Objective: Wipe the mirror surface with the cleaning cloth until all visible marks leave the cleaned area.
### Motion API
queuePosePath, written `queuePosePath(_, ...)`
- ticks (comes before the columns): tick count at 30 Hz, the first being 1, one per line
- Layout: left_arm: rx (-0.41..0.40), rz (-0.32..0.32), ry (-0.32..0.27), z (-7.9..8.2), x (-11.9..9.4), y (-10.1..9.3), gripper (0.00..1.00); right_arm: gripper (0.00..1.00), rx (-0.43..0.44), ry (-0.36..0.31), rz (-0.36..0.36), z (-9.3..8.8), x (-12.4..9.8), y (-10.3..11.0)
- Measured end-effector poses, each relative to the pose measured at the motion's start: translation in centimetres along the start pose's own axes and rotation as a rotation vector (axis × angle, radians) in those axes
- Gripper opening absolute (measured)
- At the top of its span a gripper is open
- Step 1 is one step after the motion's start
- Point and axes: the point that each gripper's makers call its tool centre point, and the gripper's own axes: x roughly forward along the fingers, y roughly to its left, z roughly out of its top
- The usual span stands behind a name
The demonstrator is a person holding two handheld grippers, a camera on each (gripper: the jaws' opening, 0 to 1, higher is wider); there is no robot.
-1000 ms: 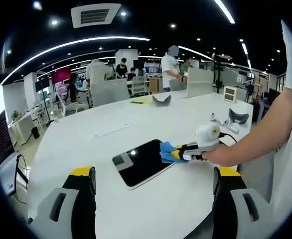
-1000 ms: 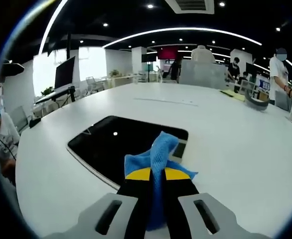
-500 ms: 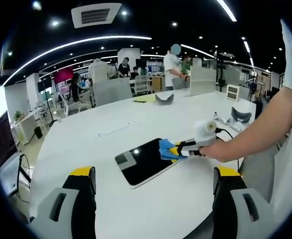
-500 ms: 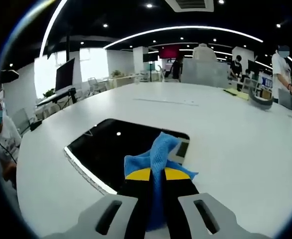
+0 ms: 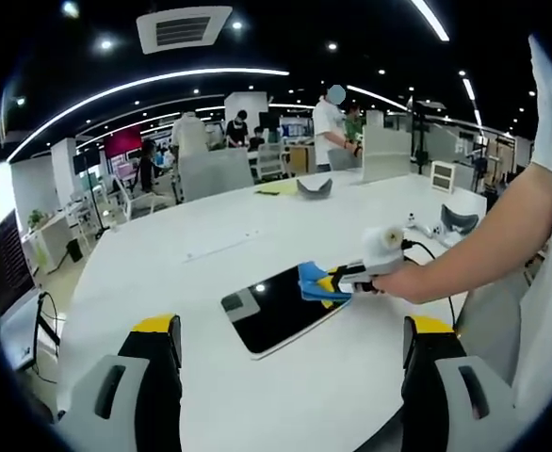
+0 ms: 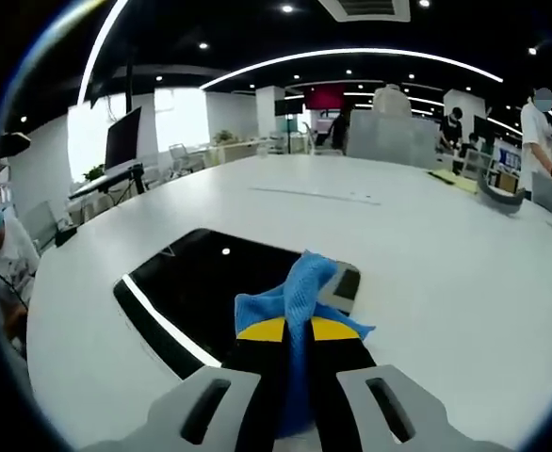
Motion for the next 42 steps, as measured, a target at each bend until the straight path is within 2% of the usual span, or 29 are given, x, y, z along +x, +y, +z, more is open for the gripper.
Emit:
queuePosePath(13,-0.007,0.012,0.016,-0.6,0.0,0.2,0.99,0.03,-0.012,0.003,0.011,0.7,1.0,-0.3)
queuePosePath(25,-0.018,0.012,0.017,-0.9,-0.2,0.2,0.99,0.03,-0.021,0.036,0.038,1.5,2.5,-0.7)
queuePosePath(42,-0.020,0.019,0.022,-1.4,-0.6,0.7,0.99,0.03,-0.060,0.070,0.112,2.5,5.2,-1.2)
